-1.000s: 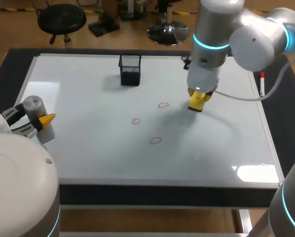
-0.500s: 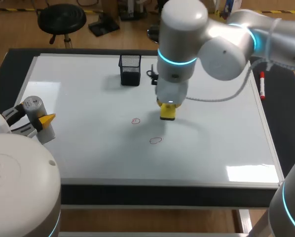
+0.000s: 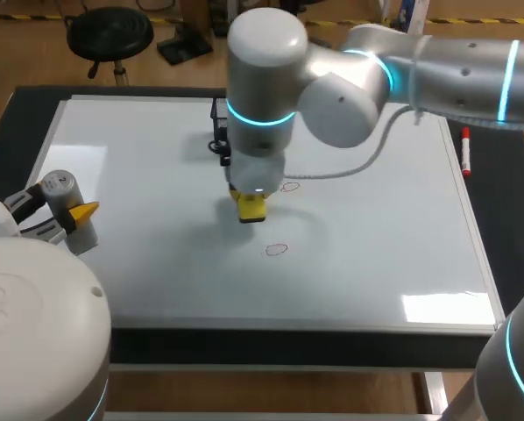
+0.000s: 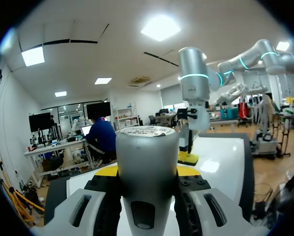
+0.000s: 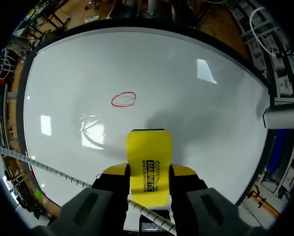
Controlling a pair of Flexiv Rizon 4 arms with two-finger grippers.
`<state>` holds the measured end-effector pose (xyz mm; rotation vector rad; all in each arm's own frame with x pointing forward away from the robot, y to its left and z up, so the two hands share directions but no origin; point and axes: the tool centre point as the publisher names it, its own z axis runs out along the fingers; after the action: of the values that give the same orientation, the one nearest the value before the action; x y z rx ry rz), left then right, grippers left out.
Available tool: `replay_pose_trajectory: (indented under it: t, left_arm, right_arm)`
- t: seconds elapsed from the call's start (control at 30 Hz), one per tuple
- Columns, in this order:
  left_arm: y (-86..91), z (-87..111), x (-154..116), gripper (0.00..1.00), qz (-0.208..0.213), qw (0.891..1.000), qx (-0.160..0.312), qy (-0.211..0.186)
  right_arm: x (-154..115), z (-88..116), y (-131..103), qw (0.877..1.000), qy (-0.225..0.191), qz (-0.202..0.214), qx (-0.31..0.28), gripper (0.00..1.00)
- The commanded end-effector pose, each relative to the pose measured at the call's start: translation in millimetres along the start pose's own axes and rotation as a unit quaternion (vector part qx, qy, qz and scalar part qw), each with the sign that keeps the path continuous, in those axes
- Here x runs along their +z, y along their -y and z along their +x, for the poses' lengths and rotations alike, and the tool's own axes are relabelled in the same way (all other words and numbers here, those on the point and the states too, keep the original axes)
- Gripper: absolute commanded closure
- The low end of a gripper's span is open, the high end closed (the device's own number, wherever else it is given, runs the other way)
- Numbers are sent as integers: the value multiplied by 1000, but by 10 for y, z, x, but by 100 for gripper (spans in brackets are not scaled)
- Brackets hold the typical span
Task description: Pick up the inspection probe, press it on each red-marked spot on the whiteboard one by one, put down the probe, pick up the eraser, and wipe off all the red marks.
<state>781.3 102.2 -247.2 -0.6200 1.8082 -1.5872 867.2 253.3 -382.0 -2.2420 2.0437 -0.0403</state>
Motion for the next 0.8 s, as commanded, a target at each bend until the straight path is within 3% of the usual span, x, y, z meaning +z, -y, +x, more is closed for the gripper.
replay_pose_trajectory:
  t: [0.03, 0.27, 0.8]
  left_arm:
    - [6, 3, -1, 100, 1, 1000, 1, 1]
    - [6, 3, -1, 100, 1, 1000, 1, 1]
    - [6, 3, -1, 100, 1, 1000, 1, 1]
  right_arm:
    - [101, -280, 66, 1000, -27, 2, -13, 100]
    - [183, -461, 87, 1000, -5, -9, -15, 100]
    - [326, -474, 71, 1000, 0, -19, 5, 100]
